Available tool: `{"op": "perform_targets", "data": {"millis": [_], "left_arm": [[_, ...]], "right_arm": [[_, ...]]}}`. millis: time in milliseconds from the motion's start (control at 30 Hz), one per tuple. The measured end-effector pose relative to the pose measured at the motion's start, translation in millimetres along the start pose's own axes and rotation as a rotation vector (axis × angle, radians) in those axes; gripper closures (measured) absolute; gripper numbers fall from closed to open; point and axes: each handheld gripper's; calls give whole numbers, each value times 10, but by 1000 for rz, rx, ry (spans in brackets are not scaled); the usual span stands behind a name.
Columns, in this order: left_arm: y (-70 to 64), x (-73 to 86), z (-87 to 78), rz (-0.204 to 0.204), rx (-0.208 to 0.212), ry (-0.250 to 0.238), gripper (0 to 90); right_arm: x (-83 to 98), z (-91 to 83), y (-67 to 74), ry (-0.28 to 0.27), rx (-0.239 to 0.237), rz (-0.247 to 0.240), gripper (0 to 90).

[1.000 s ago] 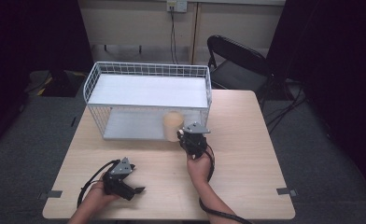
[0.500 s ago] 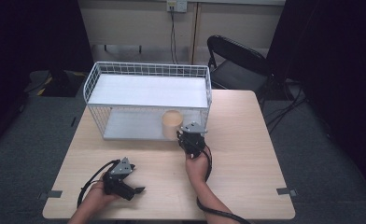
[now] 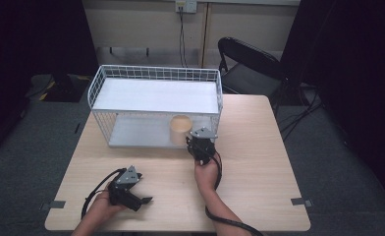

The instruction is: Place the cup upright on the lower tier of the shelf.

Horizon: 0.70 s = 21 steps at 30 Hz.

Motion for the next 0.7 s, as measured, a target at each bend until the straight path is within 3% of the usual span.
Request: {"op": "perform_targets", "data": {"millis": [467, 700], "left_arm": [[0, 0, 0, 0, 0, 0, 46], [0, 0, 0, 0, 0, 0, 46]], "right_arm": [[11, -11, 7, -7, -12, 4, 790], [2, -48, -41, 2, -19, 18, 713]]}}
Point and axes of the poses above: each handheld gripper's, and its own axes: z roughly forward along the jaws, x roughly out of its underside, y roughly to its left, and after that the axes turned 14 degrees about -y, right-handed
